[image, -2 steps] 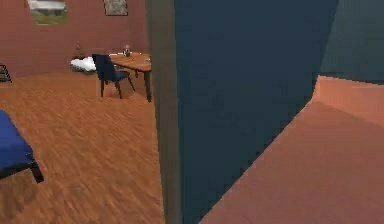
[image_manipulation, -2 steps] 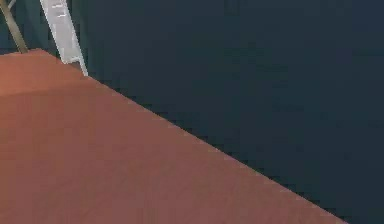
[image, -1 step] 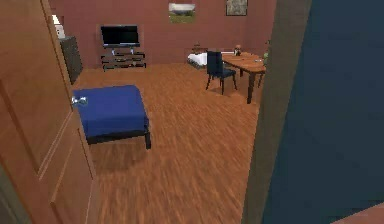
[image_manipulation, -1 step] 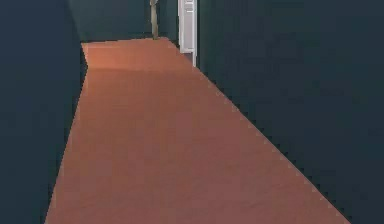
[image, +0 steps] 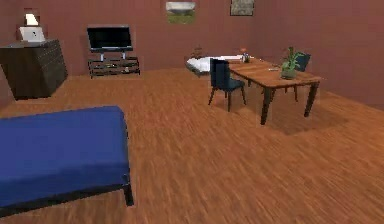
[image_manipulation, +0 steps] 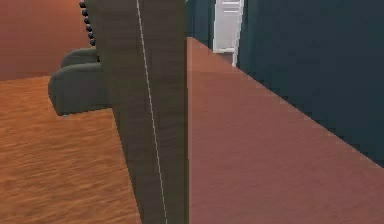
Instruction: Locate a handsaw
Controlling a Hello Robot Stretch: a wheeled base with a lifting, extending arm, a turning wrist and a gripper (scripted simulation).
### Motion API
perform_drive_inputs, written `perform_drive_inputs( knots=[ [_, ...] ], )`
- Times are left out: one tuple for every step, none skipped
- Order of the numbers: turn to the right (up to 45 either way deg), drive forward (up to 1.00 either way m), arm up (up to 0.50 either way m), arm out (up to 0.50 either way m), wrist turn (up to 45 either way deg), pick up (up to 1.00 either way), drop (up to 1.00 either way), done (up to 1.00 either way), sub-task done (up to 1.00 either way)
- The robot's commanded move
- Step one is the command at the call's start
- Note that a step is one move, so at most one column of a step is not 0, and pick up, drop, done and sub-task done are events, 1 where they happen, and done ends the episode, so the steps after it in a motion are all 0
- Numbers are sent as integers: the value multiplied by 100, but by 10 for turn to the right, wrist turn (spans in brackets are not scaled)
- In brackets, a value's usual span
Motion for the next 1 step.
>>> perform_drive_inputs(
  knots=[
    [120, 0, 0, 0, 0, 0, 0, 0, 0]
  ],
)
